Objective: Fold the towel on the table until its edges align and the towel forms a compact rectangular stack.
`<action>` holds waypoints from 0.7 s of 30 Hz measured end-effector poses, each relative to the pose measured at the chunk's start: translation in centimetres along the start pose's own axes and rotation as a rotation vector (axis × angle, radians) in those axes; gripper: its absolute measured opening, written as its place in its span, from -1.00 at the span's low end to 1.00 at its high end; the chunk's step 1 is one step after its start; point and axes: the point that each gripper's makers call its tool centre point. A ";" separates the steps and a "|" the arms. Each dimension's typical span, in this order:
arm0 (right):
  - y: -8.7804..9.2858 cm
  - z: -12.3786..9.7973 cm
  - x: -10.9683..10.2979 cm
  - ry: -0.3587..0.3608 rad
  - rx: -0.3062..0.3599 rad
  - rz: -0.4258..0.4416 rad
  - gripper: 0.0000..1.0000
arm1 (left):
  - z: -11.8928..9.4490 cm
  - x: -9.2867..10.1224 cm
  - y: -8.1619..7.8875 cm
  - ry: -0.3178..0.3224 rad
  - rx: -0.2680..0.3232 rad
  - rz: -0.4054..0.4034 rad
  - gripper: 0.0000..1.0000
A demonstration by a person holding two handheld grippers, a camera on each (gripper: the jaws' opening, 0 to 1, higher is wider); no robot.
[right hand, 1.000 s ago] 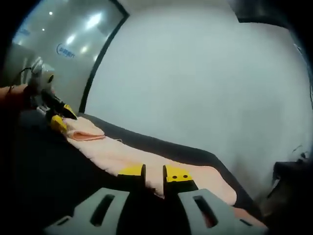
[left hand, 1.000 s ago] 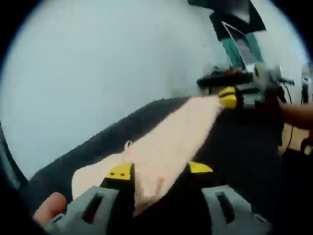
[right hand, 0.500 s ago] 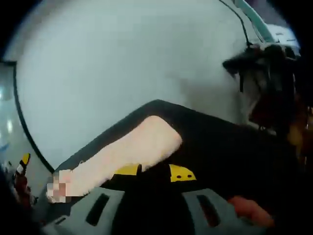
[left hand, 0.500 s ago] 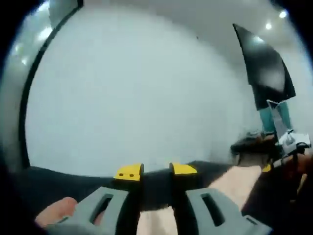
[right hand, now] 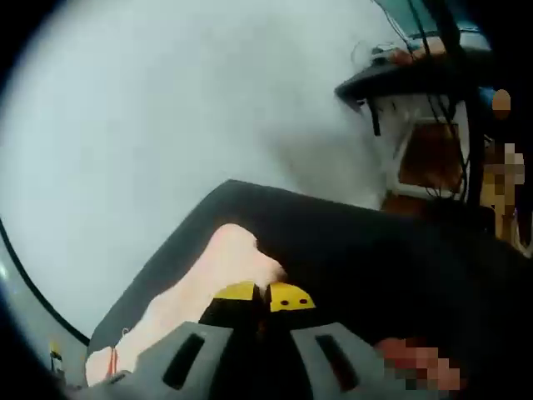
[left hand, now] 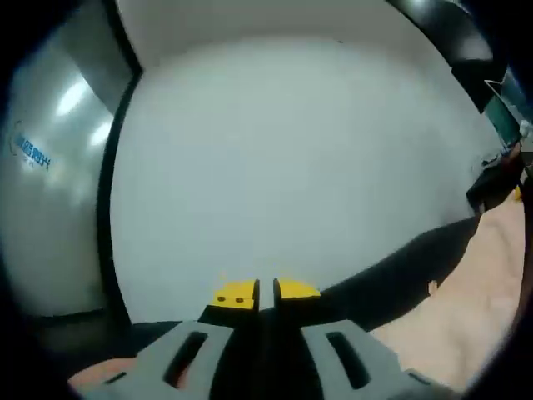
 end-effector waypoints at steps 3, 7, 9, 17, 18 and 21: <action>-1.4 -1.6 -5.1 -0.126 0.105 -0.178 -0.99 | 0.5 0.9 0.8 0.017 -0.034 0.025 -0.75; 0.8 -6.3 -13.9 -0.305 0.233 -0.558 -0.99 | 1.0 1.5 2.7 0.028 -0.112 0.067 -0.74; 3.8 -7.9 -17.2 -0.387 0.235 -0.714 -0.99 | 0.8 1.3 2.9 0.026 -0.124 0.071 -0.74; 15.1 -10.3 -22.5 -0.597 0.172 -1.194 -0.99 | 0.6 1.0 4.8 0.009 -0.195 0.076 -0.74; 16.2 -10.3 -22.9 -0.619 0.162 -1.234 -0.99 | 0.5 1.0 4.7 0.010 -0.197 0.078 -0.74; 18.5 -10.2 -23.0 -0.637 0.139 -1.340 -0.98 | 0.7 0.9 4.9 0.009 -0.199 0.080 -0.74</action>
Point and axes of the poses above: the point that each gripper's makers call its tool centre point, and the gripper's own axes: z roughly forward along the fingers, x roughly to its right, y roughly out of its underside, and after that the axes turned 3 degrees about y, right-handed
